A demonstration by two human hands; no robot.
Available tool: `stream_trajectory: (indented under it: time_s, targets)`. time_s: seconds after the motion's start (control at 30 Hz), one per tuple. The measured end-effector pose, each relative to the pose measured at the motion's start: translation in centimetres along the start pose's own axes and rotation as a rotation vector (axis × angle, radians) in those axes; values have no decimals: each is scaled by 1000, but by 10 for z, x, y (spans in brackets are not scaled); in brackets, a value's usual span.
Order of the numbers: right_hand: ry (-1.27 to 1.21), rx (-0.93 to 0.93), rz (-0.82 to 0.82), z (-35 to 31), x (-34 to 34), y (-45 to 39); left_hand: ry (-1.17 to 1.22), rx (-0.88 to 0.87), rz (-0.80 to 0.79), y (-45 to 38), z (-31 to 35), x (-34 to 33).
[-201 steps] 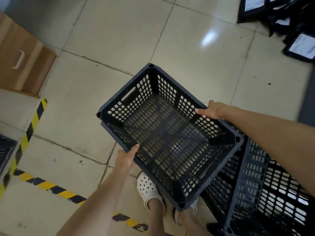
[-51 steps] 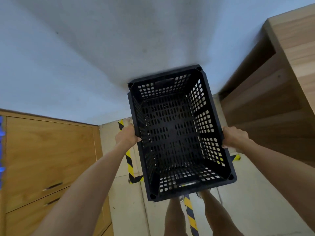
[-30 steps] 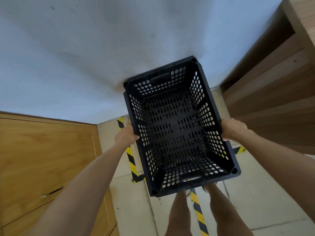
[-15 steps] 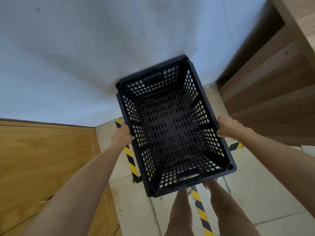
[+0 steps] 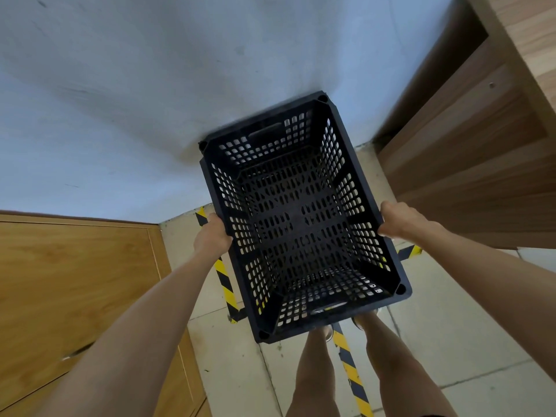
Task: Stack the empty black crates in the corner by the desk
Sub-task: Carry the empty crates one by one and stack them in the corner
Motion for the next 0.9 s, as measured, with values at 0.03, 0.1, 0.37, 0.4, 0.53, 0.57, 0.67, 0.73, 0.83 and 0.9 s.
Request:
stream_trajectory:
  time_s: [0.03,0.1,0.37,0.4,0.53,0.57,0.67,0.73,0.83,0.9]
  targets:
    - [1,-1,4,0,0,0,3,-2,-3,0,0,0]
    - [8,0,13,1,-2,0,12,-2,-14,0,0,0]
    - [103,25,69,-2,5,-1,-29,-29,-20,2,-2,0]
    - [107,19,78,-2,6,0,-90,-36,-17,3,-2,1]
    - [164,6,93,-4,7,4,-484,-124,5,11,10,14]
    - [179,3,94,-6,7,6,-537,-146,6,13,15,17]
    - [208,-13,93,-15,9,14,-530,-221,20,21,34,30]
    - [199,15,127,-24,19,21,-501,-304,49,29,50,42]
    - [124,124,167,-41,47,37,-448,-389,79,45,72,61]
    - [77,208,154,-51,67,52,-441,-438,116,59,87,74]
Point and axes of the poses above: each hand's wrist, its own y-axis away from the middle knuckle, its own x-axis out of the back of the hand, z = x × y, the point moved 9 cm from there along -y, towards the middle knuckle, and after that the axes turned 1 degree about x, right-handed, at the moved point
